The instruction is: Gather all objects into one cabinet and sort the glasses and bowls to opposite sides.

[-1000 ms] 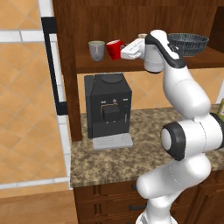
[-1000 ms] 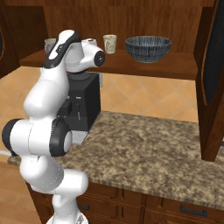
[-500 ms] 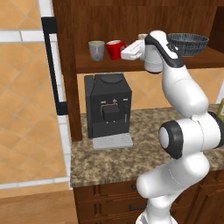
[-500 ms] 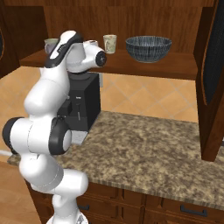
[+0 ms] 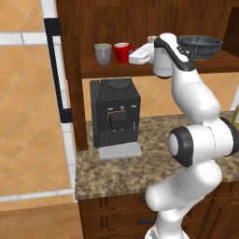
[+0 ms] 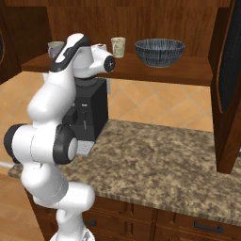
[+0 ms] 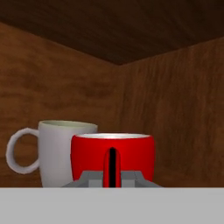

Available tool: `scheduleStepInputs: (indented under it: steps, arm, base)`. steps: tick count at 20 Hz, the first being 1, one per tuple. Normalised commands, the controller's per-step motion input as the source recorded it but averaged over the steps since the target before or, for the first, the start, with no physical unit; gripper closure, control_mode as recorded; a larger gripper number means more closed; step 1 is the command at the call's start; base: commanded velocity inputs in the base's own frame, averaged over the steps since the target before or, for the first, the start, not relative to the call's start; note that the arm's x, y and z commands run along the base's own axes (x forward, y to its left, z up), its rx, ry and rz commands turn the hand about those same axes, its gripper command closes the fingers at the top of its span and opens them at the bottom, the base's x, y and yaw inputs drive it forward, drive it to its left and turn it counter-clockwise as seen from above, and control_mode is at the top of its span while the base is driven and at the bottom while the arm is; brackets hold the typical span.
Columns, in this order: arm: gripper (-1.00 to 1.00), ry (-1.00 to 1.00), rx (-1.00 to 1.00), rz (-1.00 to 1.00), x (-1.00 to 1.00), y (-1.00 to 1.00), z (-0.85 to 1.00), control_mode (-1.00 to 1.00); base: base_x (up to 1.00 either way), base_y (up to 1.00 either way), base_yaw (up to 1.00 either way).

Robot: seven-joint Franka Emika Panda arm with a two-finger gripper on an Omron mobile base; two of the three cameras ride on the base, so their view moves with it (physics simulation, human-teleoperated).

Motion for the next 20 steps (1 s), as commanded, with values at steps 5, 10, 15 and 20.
scheduleStepInputs:
  steps: [5, 10, 15, 20]
  arm:
    - [1.00, 0.06, 0.00, 0.00, 0.07, 0.00, 0.00, -1.00]
    - [1.00, 0.06, 0.00, 0.00, 0.00, 0.00, 0.00, -1.00]
    - [1.00, 0.01, 0.00, 0.00, 0.00, 0.02, 0.00, -1.00]
    - [-1.00, 0.00, 0.00, 0.00, 0.00, 0.27, 0.00, -1.00]
  base:
    - [0.00, 0.00, 0.00]
    - [0.00, 0.00, 0.00]
    - [0.00, 0.00, 0.00]
    - [0.00, 0.00, 0.00]
